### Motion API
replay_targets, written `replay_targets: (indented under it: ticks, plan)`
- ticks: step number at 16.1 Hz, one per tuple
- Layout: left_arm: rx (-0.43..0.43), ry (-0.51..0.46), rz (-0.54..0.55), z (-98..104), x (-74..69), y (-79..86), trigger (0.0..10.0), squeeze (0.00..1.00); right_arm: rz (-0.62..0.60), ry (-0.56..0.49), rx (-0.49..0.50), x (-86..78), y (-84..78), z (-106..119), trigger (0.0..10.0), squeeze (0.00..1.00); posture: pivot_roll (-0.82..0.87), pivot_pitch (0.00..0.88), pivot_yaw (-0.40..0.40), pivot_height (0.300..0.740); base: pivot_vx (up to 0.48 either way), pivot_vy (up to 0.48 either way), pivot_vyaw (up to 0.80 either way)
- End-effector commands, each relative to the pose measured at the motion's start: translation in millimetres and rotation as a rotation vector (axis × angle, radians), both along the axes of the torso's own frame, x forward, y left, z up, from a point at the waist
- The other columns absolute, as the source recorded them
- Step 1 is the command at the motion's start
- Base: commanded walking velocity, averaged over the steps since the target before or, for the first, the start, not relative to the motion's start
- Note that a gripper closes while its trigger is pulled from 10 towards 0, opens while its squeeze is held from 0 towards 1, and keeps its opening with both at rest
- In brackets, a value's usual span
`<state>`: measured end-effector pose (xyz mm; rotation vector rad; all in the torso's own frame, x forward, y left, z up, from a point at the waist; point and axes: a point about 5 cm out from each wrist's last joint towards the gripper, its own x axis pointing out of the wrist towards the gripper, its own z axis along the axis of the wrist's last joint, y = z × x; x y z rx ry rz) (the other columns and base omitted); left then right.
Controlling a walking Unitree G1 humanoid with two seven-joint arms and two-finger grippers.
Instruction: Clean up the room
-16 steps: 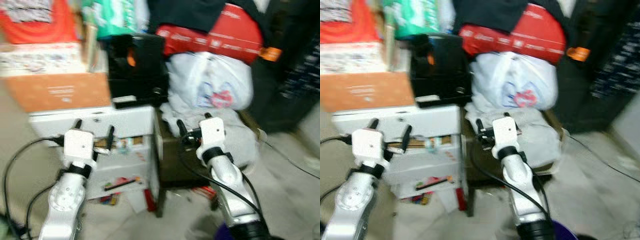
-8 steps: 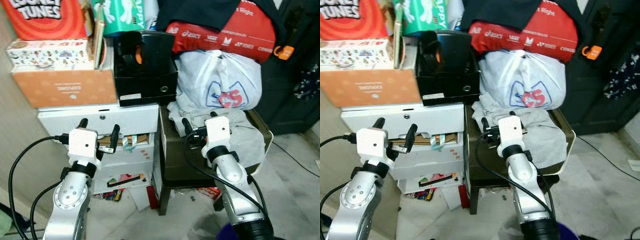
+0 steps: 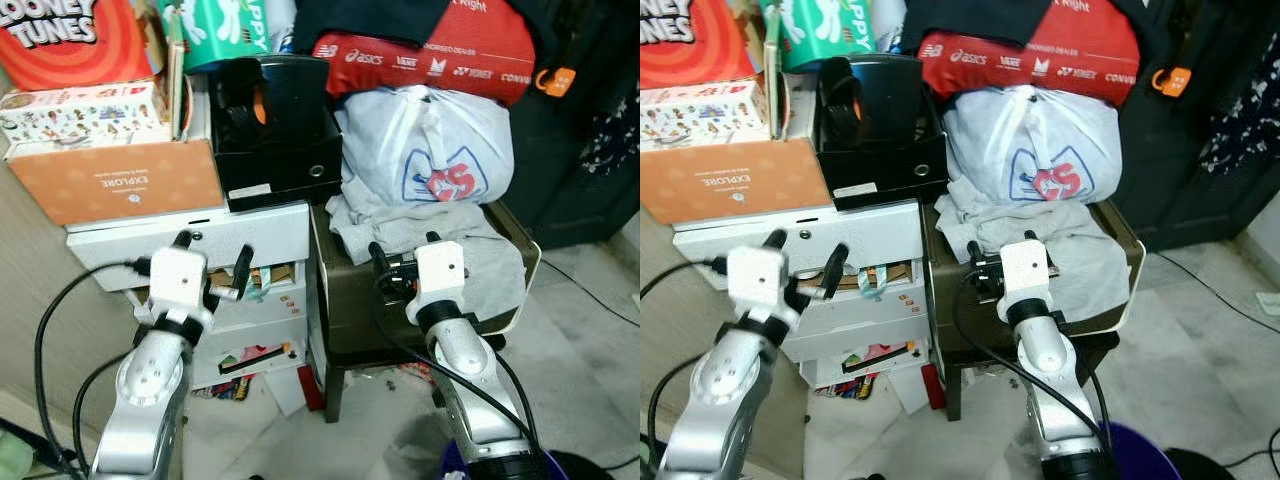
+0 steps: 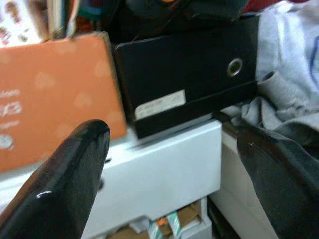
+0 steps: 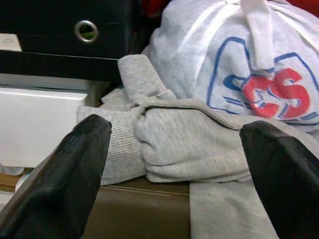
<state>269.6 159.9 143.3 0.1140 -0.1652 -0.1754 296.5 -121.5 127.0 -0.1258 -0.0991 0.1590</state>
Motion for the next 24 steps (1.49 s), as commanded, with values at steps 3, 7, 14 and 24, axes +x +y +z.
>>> replay_targets:
  ticks: [3,7,14,24]
  plan:
    - [0.008,0.019,0.001,-2.3,1.2,3.5,10.0,0.0,0.003,-0.017,0.003,2.5,1.1,6.4,10.0,0.0,-0.09,0.085,0.029,0.74,0.0,0.0,0.0]
    - [0.008,0.021,0.004,-3.6,-0.9,3.6,10.0,0.0,0.014,-0.016,0.005,2.7,3.7,6.8,10.0,0.0,-0.08,0.079,0.013,0.74,0.0,0.0,0.0]
    - [0.0,0.021,0.007,-3.9,-0.8,3.4,10.0,0.0,0.016,-0.015,0.001,4.2,2.6,6.8,10.0,0.0,-0.08,0.078,0.008,0.74,0.0,0.0,0.0]
    - [-0.003,0.02,0.014,-3.2,-1.2,3.4,10.0,0.0,0.011,-0.012,0.007,5.2,1.2,6.6,10.0,0.0,-0.07,0.084,0.002,0.74,0.0,0.0,0.0]
